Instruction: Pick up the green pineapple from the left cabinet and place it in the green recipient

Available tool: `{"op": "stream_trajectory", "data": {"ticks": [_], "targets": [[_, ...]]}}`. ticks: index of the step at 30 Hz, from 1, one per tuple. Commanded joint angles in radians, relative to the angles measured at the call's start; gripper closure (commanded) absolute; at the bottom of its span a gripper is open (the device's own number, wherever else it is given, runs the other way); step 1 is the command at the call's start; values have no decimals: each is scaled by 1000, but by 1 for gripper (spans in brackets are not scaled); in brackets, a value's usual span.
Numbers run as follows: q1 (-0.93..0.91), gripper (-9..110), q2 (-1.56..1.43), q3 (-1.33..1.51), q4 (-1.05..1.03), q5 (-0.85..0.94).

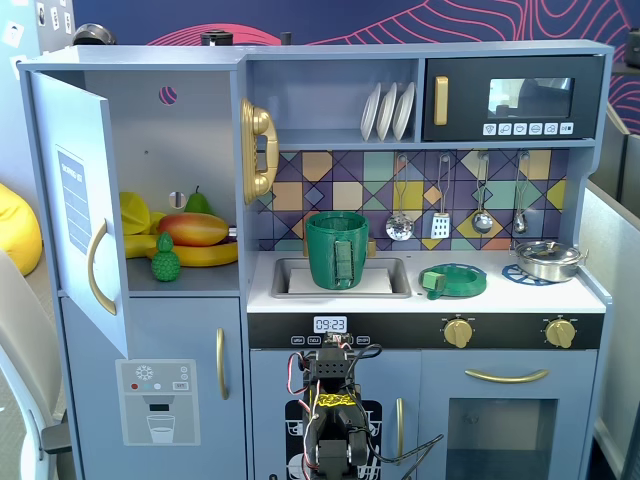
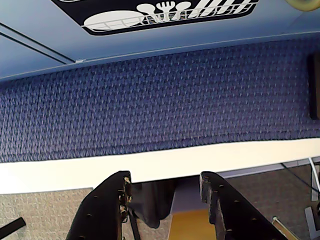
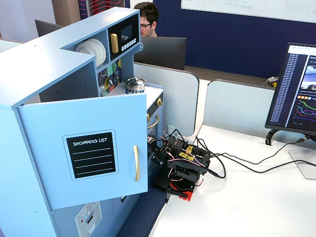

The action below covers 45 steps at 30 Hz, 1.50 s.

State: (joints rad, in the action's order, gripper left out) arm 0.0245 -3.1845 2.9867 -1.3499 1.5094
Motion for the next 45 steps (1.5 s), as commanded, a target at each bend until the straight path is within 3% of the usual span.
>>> {"op": "stream_trajectory", "data": {"ticks": [1, 14, 17, 21, 25, 30, 42, 45], "targets": [[-64, 101, 5, 12, -179, -8], [-57, 101, 6, 11, -178, 52], [52, 101, 8, -9, -12, 43], [390, 101, 9, -89, 308, -54], [657, 101, 58, -132, 710, 46], [847, 100, 130, -233, 930, 143], [729, 62, 511, -515, 1236, 71], [703, 58, 606, -588, 1299, 84]]}}
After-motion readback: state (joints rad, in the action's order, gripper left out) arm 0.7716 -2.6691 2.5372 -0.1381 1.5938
